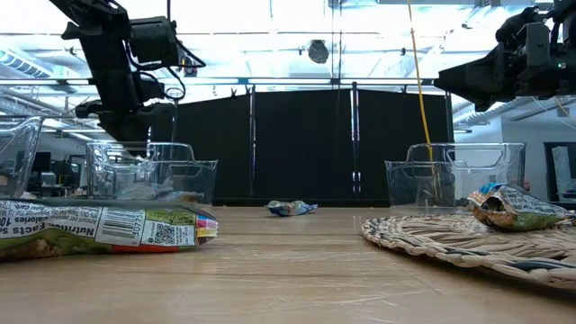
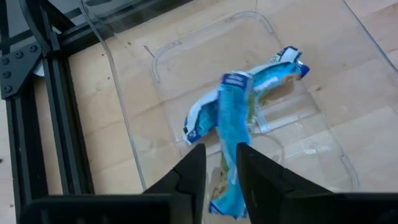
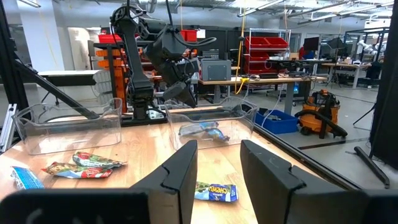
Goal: Pick and place Granola Bars by type
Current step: Put the blue granola bar into the top left transparent bin
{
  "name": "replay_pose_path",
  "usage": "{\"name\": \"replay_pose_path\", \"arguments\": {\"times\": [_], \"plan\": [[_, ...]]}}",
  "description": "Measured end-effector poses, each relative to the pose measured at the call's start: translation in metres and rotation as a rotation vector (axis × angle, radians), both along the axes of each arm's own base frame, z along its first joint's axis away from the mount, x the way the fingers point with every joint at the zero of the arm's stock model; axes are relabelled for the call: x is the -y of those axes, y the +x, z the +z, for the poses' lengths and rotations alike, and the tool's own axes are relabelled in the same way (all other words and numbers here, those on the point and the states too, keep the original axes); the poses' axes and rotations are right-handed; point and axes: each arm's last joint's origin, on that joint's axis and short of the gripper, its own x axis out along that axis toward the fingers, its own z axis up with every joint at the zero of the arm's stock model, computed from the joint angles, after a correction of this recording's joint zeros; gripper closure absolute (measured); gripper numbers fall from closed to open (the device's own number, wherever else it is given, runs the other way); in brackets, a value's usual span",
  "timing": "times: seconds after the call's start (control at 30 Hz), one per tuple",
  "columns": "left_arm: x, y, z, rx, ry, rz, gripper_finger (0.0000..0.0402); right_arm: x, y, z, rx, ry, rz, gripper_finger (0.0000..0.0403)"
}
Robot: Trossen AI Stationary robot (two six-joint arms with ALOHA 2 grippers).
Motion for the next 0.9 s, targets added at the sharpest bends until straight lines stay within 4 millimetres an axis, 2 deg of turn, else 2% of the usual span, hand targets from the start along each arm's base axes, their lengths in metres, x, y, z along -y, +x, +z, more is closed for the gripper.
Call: {"name": "replay_pose_path", "arguments": {"times": [0.23,0.4,0.5,0.57,0.7,0.8,0.9], "plan": [[-0.001,0.002,0.001,0.013,0.009,-0.01,0.0279,0.0,0.0,0.0,0.0,0.0,0.0,0.0289],[-0.004,0.015,0.007,0.086,0.08,-0.141,0.028,0.0,0.0,0.0,0.0,0.0,0.0,0.0289],[-0.005,0.029,0.017,0.217,0.145,-0.234,0.0285,0.0,0.0,0.0,0.0,0.0,0.0,0.0289],[-0.005,0.041,0.028,0.367,0.182,-0.315,0.0286,0.0,0.0,0.0,0.0,0.0,0.0,0.0289],[0.003,0.069,0.044,0.648,0.195,-0.63,0.0284,0.0,0.0,0.0,0.001,0.0,-0.003,0.0289],[0.016,0.09,0.042,0.746,0.198,-0.85,0.0286,0.0,0.0,0.0,0.001,0.0,-0.003,0.0289],[0.024,0.11,0.023,0.702,0.171,-0.925,0.0292,0.0,0.0,0.0,0.002,0.0,-0.005,0.0289]]}}
